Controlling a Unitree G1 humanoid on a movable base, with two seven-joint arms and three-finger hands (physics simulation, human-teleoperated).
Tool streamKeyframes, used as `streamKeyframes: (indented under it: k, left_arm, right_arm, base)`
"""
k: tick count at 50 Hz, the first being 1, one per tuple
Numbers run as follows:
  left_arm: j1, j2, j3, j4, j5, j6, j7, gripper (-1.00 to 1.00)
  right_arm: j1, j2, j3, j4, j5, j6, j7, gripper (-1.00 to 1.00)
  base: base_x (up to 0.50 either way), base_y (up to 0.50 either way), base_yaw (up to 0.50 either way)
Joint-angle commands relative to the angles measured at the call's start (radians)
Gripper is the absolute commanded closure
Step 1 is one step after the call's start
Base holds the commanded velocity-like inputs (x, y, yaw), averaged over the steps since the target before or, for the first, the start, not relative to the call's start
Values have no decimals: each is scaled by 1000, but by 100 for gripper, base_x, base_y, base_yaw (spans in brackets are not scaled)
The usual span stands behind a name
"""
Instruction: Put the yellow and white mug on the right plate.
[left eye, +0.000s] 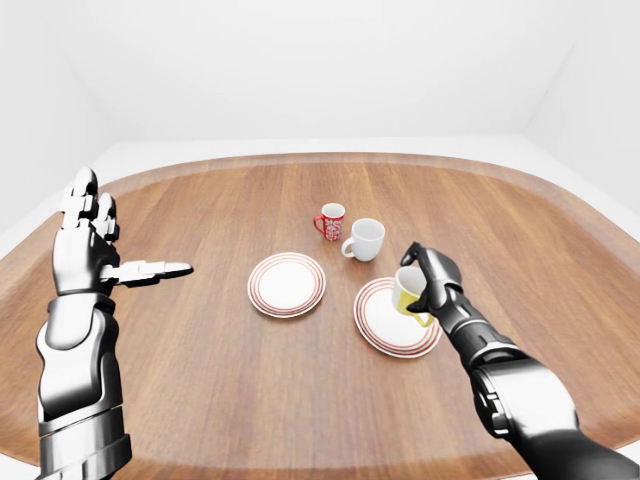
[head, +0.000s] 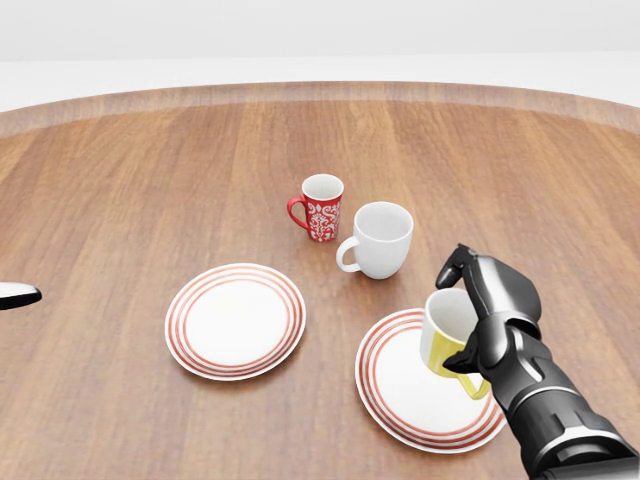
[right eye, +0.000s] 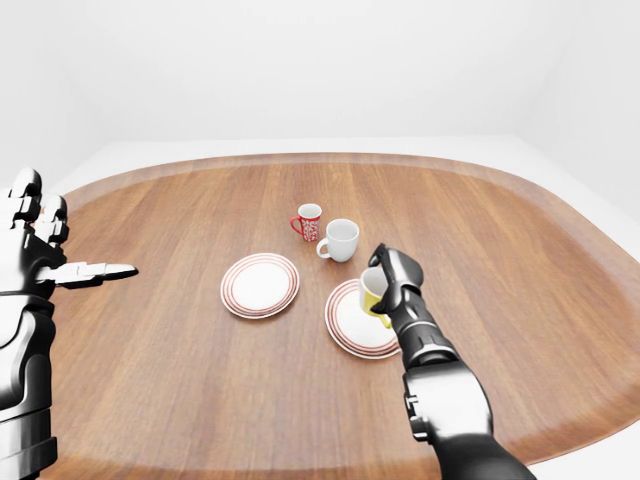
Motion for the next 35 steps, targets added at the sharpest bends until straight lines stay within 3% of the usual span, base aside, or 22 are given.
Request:
streamKeyframes:
  k: [1, 35]
  left_arm:
    - [-1, 0, 0, 5, 2, 0, 0, -100]
    - [1, -2, -1, 1, 4, 0, -1, -100]
  right_arm:
    - [6, -8, -5, 23, -83, 0, -52, 100]
    - [2, 35, -11, 40, -141, 0, -101, 100]
  base:
    - [0, 0, 0]
    - [0, 0, 0]
